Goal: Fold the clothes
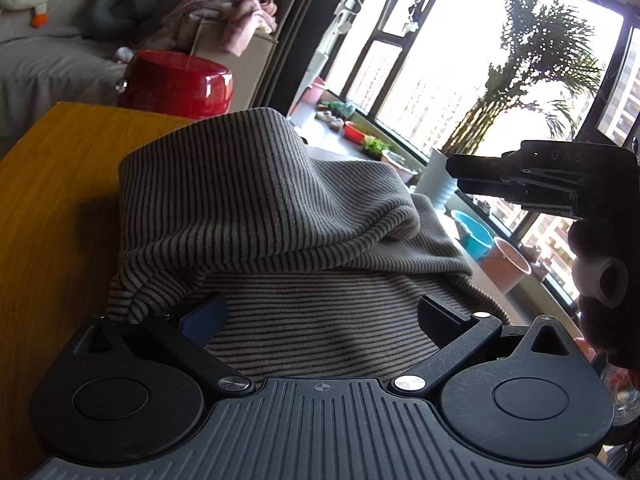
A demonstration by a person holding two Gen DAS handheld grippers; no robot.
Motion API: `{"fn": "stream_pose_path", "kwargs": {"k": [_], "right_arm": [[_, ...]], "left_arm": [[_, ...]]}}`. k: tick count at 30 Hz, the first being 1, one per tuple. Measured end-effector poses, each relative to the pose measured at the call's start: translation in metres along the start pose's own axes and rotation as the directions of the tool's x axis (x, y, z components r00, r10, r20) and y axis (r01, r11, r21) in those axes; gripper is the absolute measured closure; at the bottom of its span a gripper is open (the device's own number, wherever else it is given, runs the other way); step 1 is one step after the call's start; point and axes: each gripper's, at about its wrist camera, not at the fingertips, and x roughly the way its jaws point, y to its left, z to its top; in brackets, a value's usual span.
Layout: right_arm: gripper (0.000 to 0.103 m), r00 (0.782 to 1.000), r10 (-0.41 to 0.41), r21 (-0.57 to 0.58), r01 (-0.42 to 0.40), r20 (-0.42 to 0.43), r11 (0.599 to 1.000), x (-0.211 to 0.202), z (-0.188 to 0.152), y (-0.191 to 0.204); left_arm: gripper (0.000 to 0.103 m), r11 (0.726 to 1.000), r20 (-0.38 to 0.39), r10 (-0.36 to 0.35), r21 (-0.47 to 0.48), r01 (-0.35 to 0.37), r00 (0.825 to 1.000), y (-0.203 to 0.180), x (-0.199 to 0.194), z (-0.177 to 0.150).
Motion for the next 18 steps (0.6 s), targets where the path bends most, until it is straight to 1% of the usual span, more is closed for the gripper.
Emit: {"fn": "stream_pose_path", "kwargs": {"k": [1, 3, 5, 7, 8, 9, 11, 12, 13, 14, 15, 18], "right_arm": [[0.071, 1.000, -0.008, -0.004, 0.008, -0.007, 1.000, 0.005, 0.000, 0.002], [0.054, 1.000, -0.027, 0.002, 0.027, -0.015, 1.000, 0.017, -0.001, 0.002], [0.050, 0.998, -0.058, 0.021, 0.058, -0.031, 0.998, 0.032, -0.003, -0.004], [0.043, 0.996, -0.073, 0.077, 0.077, -0.056, 0.994, 0.047, -0.006, -0.016], [0.036, 0.995, -0.068, 0.119, 0.076, -0.070, 0.990, 0.053, -0.009, -0.023], [0.034, 0.995, -0.048, 0.173, 0.062, -0.085, 0.983, 0.059, -0.012, -0.030], [0.033, 0.996, -0.002, 0.250, 0.025, -0.091, 0.968, 0.065, -0.018, -0.037], [0.049, 0.996, 0.027, 0.262, -0.003, -0.087, 0.965, 0.064, -0.018, -0.035], [0.062, 0.995, 0.060, 0.259, -0.037, -0.081, 0.965, 0.061, -0.016, -0.031], [0.081, 0.993, 0.093, 0.255, -0.071, -0.076, 0.964, 0.058, -0.014, -0.027], [0.087, 0.993, 0.110, 0.234, -0.095, -0.053, 0.968, 0.051, -0.009, -0.019], [0.091, 0.990, 0.128, 0.131, -0.134, 0.055, 0.982, 0.020, 0.014, 0.009]], "left_arm": [[0.000, 1.000, 0.000, 0.000, -0.001, 0.000, 1.000, 0.000, 0.000, 0.000], [0.000, 1.000, 0.001, -0.001, -0.002, 0.001, 1.000, -0.001, 0.000, 0.000], [0.000, 1.000, 0.001, -0.002, -0.003, 0.002, 1.000, -0.001, 0.000, 0.000], [0.000, 1.000, 0.002, -0.003, -0.004, 0.003, 1.000, -0.001, 0.000, 0.000], [0.000, 1.000, 0.002, -0.003, -0.004, 0.003, 1.000, -0.001, 0.000, 0.000], [0.000, 1.000, 0.002, -0.004, -0.005, 0.004, 1.000, -0.001, 0.000, 0.000], [0.000, 1.000, 0.003, -0.004, -0.006, 0.004, 1.000, -0.001, 0.000, 0.000], [0.000, 1.000, 0.003, -0.005, -0.007, 0.005, 1.000, -0.001, 0.000, 0.000], [0.000, 1.000, 0.003, -0.005, -0.007, 0.005, 1.000, -0.002, 0.000, 0.000], [0.000, 1.000, 0.003, -0.005, -0.008, 0.005, 1.000, -0.002, 0.000, 0.000], [0.000, 1.000, 0.003, -0.006, -0.008, 0.006, 1.000, -0.002, 0.000, 0.000], [0.000, 1.000, 0.004, -0.006, -0.010, 0.006, 1.000, -0.002, 0.001, 0.001]]}}
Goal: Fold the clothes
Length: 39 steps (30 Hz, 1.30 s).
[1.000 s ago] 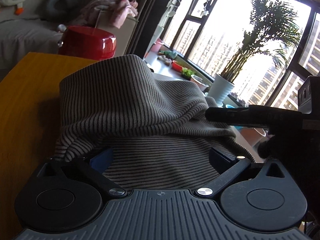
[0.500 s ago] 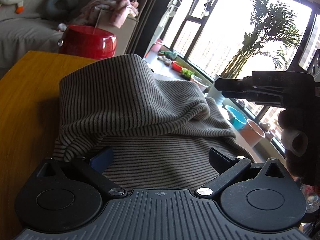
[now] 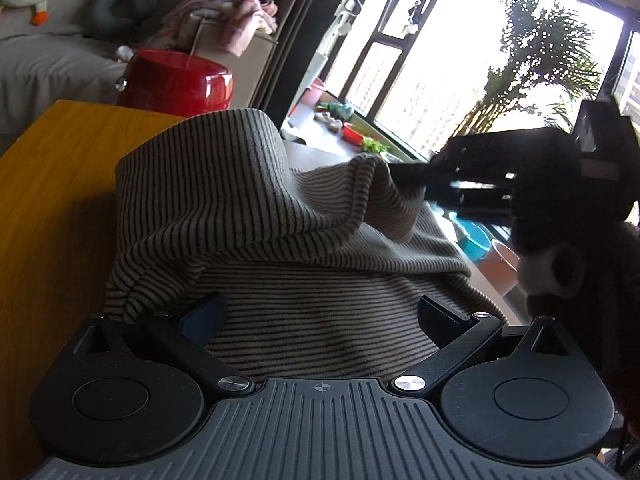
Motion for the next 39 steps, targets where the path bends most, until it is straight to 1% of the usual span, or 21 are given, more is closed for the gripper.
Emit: {"fn": "stream_pose_path", "kwargs": {"k": [3, 4, 7, 9, 10, 12, 13, 14, 16, 17, 18, 19, 20, 21, 24, 28, 29, 30, 32, 36, 39], "right_arm": [[0.092, 0.993, 0.013, -0.081, -0.004, 0.115, 0.997, -0.029, 0.024, 0.020], [0.092, 0.989, 0.004, -0.105, 0.011, 0.146, 0.994, -0.038, 0.031, 0.023], [0.092, 0.984, -0.084, -0.135, 0.106, 0.158, 0.985, -0.048, 0.036, 0.014], [0.091, 0.972, -0.195, -0.176, 0.216, 0.128, 0.960, -0.043, 0.026, 0.004], [0.090, 0.960, -0.259, -0.209, 0.276, 0.108, 0.938, -0.037, 0.017, -0.002], [0.088, 0.924, -0.377, -0.275, 0.381, 0.072, 0.883, -0.024, -0.001, -0.017], [0.088, 0.909, -0.413, -0.272, 0.411, 0.051, 0.870, -0.020, -0.008, -0.026], [0.085, 0.908, -0.418, -0.235, 0.412, 0.028, 0.880, -0.019, -0.011, -0.036], [0.081, 0.921, -0.389, -0.128, 0.385, -0.011, 0.914, -0.018, -0.013, -0.052], [0.076, 0.929, -0.371, -0.087, 0.368, -0.019, 0.926, -0.019, -0.013, -0.058], [0.069, 0.936, -0.352, -0.069, 0.350, -0.016, 0.934, -0.019, -0.013, -0.060], [0.064, 0.942, -0.335, -0.060, 0.334, -0.010, 0.941, -0.020, -0.014, -0.061], [0.057, 0.946, -0.325, -0.060, 0.324, -0.009, 0.944, -0.018, -0.015, -0.061], [0.054, 0.948, -0.319, -0.067, 0.318, -0.012, 0.946, -0.015, -0.016, -0.061], [0.054, 0.952, -0.305, -0.084, 0.301, -0.037, 0.950, -0.004, -0.022, -0.059], [0.054, 0.948, -0.311, -0.129, 0.301, -0.064, 0.945, 0.007, -0.032, -0.053], [0.057, 0.944, -0.323, -0.159, 0.310, -0.064, 0.937, 0.008, -0.034, -0.049], [0.073, 0.939, -0.338, -0.194, 0.320, -0.063, 0.927, 0.008, -0.035, -0.045], [0.093, 0.930, -0.363, -0.260, 0.337, -0.057, 0.905, 0.008, -0.037, -0.037], [0.098, 0.944, -0.329, -0.300, 0.308, -0.023, 0.903, -0.002, -0.025, -0.018], [0.099, 0.957, -0.289, -0.305, 0.285, 0.034, 0.909, -0.009, -0.005, -0.005]], "left_arm": [[0.000, 1.000, 0.000, -0.001, -0.001, 0.001, 1.000, 0.000, 0.001, 0.001], [0.000, 1.000, 0.000, -0.002, -0.002, 0.002, 1.000, 0.001, 0.001, 0.001], [0.000, 1.000, 0.000, -0.002, 0.001, 0.002, 1.000, 0.001, 0.001, 0.001], [0.000, 1.000, 0.000, -0.002, 0.005, 0.002, 1.000, 0.001, 0.001, 0.000], [0.000, 1.000, 0.000, 0.000, 0.007, 0.000, 1.000, 0.000, 0.001, 0.000], [0.000, 1.000, 0.000, 0.001, 0.006, -0.001, 1.000, 0.000, 0.001, 0.000], [0.000, 1.000, 0.000, 0.001, 0.005, -0.001, 1.000, 0.000, 0.001, 0.000], [0.000, 1.000, 0.000, 0.000, 0.004, 0.000, 1.000, 0.000, 0.001, 0.000], [0.000, 1.000, 0.000, 0.000, 0.004, 0.000, 1.000, 0.000, 0.002, 0.000], [0.000, 1.000, 0.000, 0.001, 0.005, -0.001, 1.000, 0.000, 0.002, 0.000], [0.000, 1.000, 0.000, 0.003, 0.007, -0.003, 1.000, -0.001, 0.002, 0.000], [0.000, 1.000, 0.000, 0.005, 0.009, -0.005, 1.000, -0.001, 0.002, -0.001], [0.000, 1.000, -0.001, 0.007, 0.011, -0.007, 1.000, -0.002, 0.002, -0.001], [0.000, 1.000, -0.001, 0.009, 0.014, -0.009, 1.000, -0.002, 0.003, -0.001], [0.000, 1.000, -0.007, 0.012, 0.021, -0.012, 1.000, -0.004, 0.003, -0.001], [0.000, 0.999, -0.024, 0.020, 0.051, -0.019, 1.000, -0.007, 0.005, -0.001], [0.000, 0.998, -0.025, 0.021, 0.054, -0.019, 0.999, -0.007, 0.005, -0.001], [0.000, 0.998, -0.024, 0.019, 0.053, -0.018, 1.000, -0.007, 0.004, -0.001], [0.000, 0.999, -0.022, 0.016, 0.049, -0.015, 1.000, -0.006, 0.004, -0.001], [0.000, 0.999, -0.018, 0.012, 0.041, -0.011, 1.000, -0.005, 0.004, -0.001], [0.000, 0.999, -0.014, 0.005, 0.033, -0.005, 1.000, -0.003, 0.003, -0.001]]}}
